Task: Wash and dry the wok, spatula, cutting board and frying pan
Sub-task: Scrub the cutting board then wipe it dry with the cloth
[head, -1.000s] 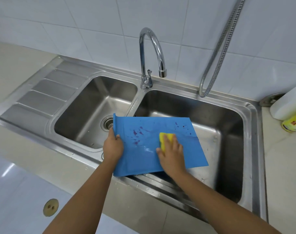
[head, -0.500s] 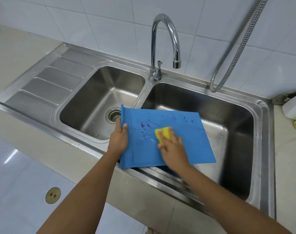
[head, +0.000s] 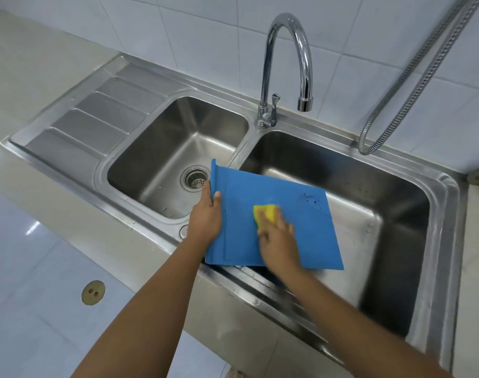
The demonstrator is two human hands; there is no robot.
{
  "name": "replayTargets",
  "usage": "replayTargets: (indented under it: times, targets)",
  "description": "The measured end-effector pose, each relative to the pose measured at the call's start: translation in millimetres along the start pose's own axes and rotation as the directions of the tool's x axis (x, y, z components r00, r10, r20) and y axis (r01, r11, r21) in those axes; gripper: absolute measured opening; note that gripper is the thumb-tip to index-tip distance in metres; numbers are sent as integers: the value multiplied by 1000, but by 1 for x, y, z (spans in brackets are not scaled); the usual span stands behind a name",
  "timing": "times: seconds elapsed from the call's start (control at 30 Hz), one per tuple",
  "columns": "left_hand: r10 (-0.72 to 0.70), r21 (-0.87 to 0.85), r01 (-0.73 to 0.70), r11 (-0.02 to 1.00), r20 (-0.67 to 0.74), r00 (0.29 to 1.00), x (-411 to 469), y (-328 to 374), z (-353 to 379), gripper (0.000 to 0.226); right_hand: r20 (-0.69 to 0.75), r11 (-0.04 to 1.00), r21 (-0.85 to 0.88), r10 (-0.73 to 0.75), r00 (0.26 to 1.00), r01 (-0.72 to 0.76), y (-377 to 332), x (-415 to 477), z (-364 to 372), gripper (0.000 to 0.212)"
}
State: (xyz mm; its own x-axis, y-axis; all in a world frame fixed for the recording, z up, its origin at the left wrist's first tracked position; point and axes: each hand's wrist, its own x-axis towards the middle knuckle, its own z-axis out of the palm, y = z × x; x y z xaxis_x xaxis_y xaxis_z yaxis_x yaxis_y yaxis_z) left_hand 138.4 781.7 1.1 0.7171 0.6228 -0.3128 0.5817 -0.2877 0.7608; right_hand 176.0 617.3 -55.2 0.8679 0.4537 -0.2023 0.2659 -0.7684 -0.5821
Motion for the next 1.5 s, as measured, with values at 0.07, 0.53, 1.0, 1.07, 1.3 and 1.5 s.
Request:
replayTargets:
  times: [0.07, 0.53, 1.0, 1.07, 1.3, 1.5]
  targets:
    - [0, 7, 0, 1000, -2, 1000, 3, -1, 0, 47, 41, 983, 20, -185, 982, 185, -25, -12, 10, 55]
    - [35, 47, -36, 998, 28, 999, 29, -13, -26, 44, -37, 947, -44, -320, 947, 318, -35, 25, 21, 50]
    - [209, 326, -263, 908, 191, 959, 73, 9, -41, 52, -243, 986, 112, 147, 959, -123, -20, 55, 48, 52]
    - [181, 308, -237, 921, 199, 963, 76, 5, -46, 51, -277, 995, 28, 97, 956, -93, 0, 65, 38, 51]
    - [142, 188, -170, 967, 157, 977, 81, -12, -60, 50, -451, 811, 210, 576, 682, -546, -20, 106, 16, 51]
    - [71, 158, -83, 984, 81, 994, 84, -38, -69, 48, -331, 945, -295, -242, 912, 144, -57, 116, 25, 48]
